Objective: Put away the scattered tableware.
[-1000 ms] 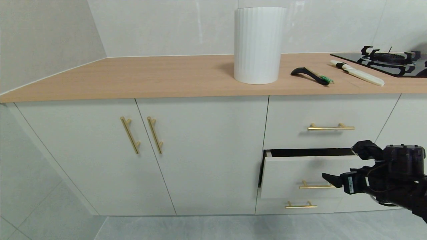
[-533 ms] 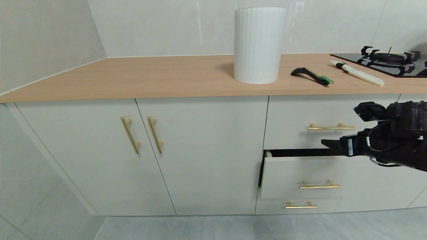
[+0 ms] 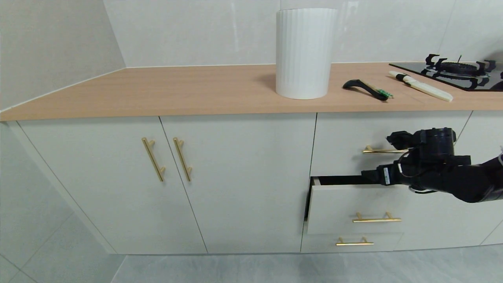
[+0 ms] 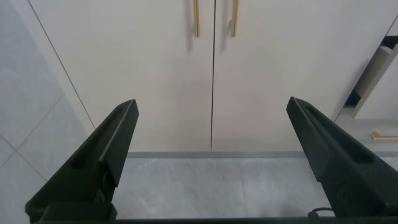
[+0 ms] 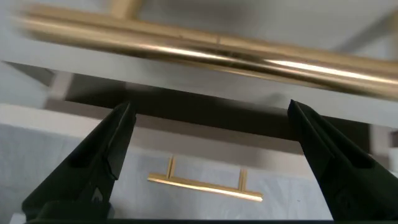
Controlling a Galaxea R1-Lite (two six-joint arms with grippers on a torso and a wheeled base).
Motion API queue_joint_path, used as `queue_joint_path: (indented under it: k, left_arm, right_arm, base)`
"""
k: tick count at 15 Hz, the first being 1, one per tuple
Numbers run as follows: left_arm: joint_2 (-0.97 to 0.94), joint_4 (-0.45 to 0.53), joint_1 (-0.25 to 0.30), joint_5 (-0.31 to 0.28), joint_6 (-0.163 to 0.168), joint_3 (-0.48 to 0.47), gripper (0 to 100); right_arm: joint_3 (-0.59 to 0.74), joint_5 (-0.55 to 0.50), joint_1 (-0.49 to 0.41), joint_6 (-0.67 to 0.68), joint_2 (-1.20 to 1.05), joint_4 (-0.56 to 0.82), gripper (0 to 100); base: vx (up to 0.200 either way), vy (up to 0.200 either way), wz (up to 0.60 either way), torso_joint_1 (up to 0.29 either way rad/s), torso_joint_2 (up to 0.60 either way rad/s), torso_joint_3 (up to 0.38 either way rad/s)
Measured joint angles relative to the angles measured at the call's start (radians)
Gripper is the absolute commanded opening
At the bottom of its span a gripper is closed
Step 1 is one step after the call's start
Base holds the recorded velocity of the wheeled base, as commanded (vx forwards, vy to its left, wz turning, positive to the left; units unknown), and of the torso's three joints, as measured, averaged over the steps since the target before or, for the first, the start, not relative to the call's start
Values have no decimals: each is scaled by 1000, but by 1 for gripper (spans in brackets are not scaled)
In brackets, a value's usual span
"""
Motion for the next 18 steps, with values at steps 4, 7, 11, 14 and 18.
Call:
queue_joint_path:
  k: [4, 7, 11, 14, 18]
  left_arm:
    - [0, 0, 1, 0, 0, 0, 100]
    - [0, 0, 0, 0, 0, 0, 100]
    - [0, 0, 0, 0, 0, 0, 100]
    - [0, 0, 0, 0, 0, 0, 100]
    - [0, 0, 0, 0, 0, 0, 100]
  right_arm:
    - [-45, -48, 8, 0, 80, 3, 100]
    - [-72, -53, 12, 1, 117, 11, 100]
    - [-81, -50, 15, 2, 136, 13, 100]
    - [-78, -44, 15, -3, 116, 91, 100]
    - [-60, -40, 15, -7, 66, 170, 100]
  base:
    - [0, 0, 0, 0, 0, 0]
    - [0, 0, 0, 0, 0, 0]
    - [0, 0, 0, 0, 0, 0]
    - [0, 0, 0, 0, 0, 0]
    - [0, 0, 0, 0, 0, 0]
